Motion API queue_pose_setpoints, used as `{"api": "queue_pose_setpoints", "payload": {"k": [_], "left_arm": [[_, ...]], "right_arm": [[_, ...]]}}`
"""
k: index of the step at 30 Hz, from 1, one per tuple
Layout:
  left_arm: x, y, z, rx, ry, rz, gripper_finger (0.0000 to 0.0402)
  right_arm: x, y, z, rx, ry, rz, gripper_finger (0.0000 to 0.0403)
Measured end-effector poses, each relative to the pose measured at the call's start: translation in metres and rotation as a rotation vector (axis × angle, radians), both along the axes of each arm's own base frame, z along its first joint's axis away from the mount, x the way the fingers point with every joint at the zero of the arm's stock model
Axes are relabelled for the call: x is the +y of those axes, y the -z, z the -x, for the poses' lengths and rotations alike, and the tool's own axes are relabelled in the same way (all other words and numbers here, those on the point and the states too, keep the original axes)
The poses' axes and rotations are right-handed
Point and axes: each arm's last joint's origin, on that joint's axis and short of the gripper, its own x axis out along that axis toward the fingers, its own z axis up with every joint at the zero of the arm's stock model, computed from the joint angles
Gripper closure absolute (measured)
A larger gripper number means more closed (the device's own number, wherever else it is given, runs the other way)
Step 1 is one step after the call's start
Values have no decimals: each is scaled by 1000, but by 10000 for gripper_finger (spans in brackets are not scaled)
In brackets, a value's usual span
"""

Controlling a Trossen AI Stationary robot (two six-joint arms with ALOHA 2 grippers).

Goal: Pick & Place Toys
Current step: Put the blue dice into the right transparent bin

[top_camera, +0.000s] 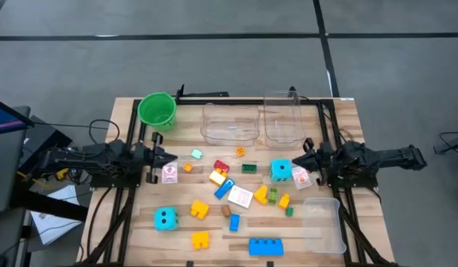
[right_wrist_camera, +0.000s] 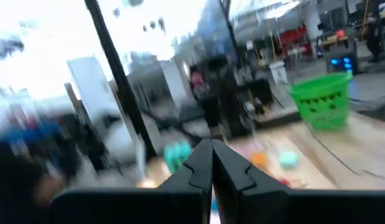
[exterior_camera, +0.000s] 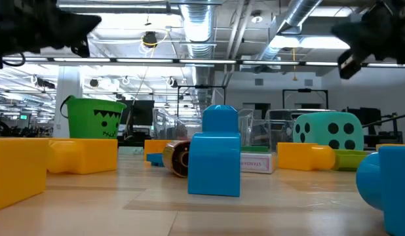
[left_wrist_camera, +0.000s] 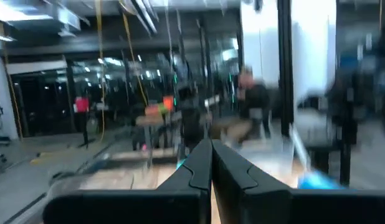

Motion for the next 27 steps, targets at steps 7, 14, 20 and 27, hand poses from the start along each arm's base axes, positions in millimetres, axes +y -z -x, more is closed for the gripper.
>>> {"api": "queue_pose_setpoints", "payload": {"k": [7,14,20,27], "left_arm": [[1,-9,3,-101,4,81,402],[6,-10,4,-113,-198,92,386],[6,-24,11,-261,-241,1,296],[7,-30,16,-343,-264,-7,136]], "right_arm": [[0,-10,3,-102,-22,-82,403],[0,-15,4,-110,-39,-79,402],[0,-48,8,-40,-31,-73,334],[-1,-99,0,200,56,76,158]]}}
